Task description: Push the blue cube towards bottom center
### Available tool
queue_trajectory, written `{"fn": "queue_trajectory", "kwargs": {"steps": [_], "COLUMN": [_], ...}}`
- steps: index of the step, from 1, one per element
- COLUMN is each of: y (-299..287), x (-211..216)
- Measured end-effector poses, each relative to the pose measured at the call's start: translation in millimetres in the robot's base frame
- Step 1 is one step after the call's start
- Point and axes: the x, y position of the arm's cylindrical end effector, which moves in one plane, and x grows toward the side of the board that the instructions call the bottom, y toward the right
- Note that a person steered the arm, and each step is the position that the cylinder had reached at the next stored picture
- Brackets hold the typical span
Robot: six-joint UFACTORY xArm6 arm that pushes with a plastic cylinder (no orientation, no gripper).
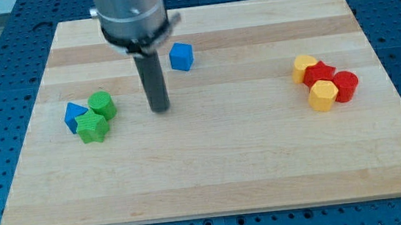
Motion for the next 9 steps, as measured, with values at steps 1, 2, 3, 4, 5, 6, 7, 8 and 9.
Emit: {"fn": "queue_trajectory", "kwargs": {"steps": [1, 2, 3, 4, 5, 6, 7, 8, 9], "y": [-21.3, -21.4, -5.6, 42.8, 42.8, 42.9, 49.7, 60.1, 76.5], "x": [-94.0, -101.0, -112.9, -120.9, -115.9, -88.4, -46.1, -4.6, 34.1]}}
